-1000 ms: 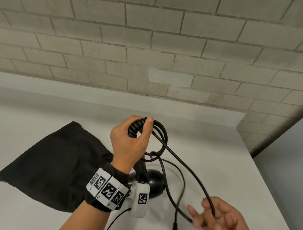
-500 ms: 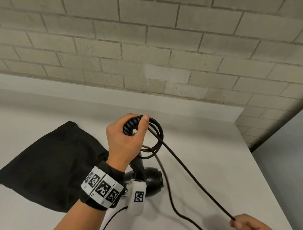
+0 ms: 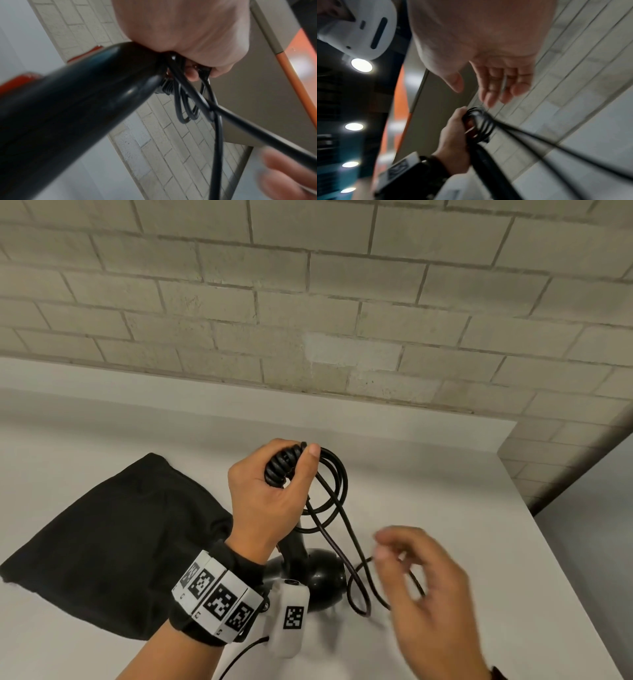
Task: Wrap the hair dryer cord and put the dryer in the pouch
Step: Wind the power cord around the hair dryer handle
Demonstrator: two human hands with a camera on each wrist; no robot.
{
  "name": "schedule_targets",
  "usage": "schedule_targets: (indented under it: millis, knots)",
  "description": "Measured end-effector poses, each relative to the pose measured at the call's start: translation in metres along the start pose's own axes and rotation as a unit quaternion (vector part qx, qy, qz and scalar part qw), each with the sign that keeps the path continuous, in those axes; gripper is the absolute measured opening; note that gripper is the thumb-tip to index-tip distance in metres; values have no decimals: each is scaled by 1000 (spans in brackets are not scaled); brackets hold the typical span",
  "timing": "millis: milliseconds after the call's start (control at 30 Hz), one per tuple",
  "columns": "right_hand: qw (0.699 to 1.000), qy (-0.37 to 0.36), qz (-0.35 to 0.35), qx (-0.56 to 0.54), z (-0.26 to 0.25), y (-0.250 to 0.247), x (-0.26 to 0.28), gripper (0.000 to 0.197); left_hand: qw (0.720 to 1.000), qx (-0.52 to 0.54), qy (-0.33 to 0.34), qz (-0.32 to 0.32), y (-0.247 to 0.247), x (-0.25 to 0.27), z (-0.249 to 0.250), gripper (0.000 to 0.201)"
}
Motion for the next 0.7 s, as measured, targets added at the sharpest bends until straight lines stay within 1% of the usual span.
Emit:
schedule_targets:
  millis: [33,67,100,133,167,233,300,367,400,467,500,533,567,633,667,700]
  knots:
    - [997,36,-69,7,-1,22,-3,29,1000,-1,1,0,0,0,1,16]
    - [989,61,-134,25,0,42,-2,29,1000,-1,2,1,0,1,1,16]
    - [981,68,-181,22,-2,58,1,23,1000,0,2,2,0,1,2,16]
    - [977,63,-205,-7,-5,68,2,16,1000,0,1,6,-1,1,1,16]
    - [975,54,-214,-38,-7,70,4,15,1000,-1,0,11,-2,1,1,16]
    - [972,51,-216,-80,-6,61,8,22,1000,-1,-3,19,-4,2,1,15]
    - [973,78,-178,-121,3,35,12,25,1000,-1,-2,20,-5,2,1,14]
    - [981,74,-138,-117,14,2,17,26,1000,0,-3,21,-6,1,0,14]
    - [986,57,-131,-89,19,-16,20,29,1000,4,-7,19,-5,0,-2,13]
    - [991,8,-135,18,27,-47,28,31,1000,12,-10,14,-4,-1,-3,10]
    - [988,-6,-134,77,33,-60,33,32,1000,15,-9,11,-3,-1,-2,9]
    - [983,-5,-130,128,43,-72,38,35,1000,17,-7,8,-1,-1,-1,8]
    - [978,11,-127,165,55,-81,45,39,1000,19,-4,4,0,0,0,7]
    - [965,88,-116,217,85,-92,57,47,1000,22,-3,-3,2,2,1,8]
    - [956,131,-106,242,98,-96,62,49,1000,24,-3,-6,3,2,1,9]
    - [948,145,-97,266,104,-95,64,47,1000,26,-3,-9,3,3,1,9]
Point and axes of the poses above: each hand's wrist, its own x-axis away from the middle knuckle, its own y-axis out of the palm, z = x × y, the point moved 9 cm from there along -x, towards the middle knuckle, and after that the axes turned 11 degrees about -y, right-handed, at the moved point
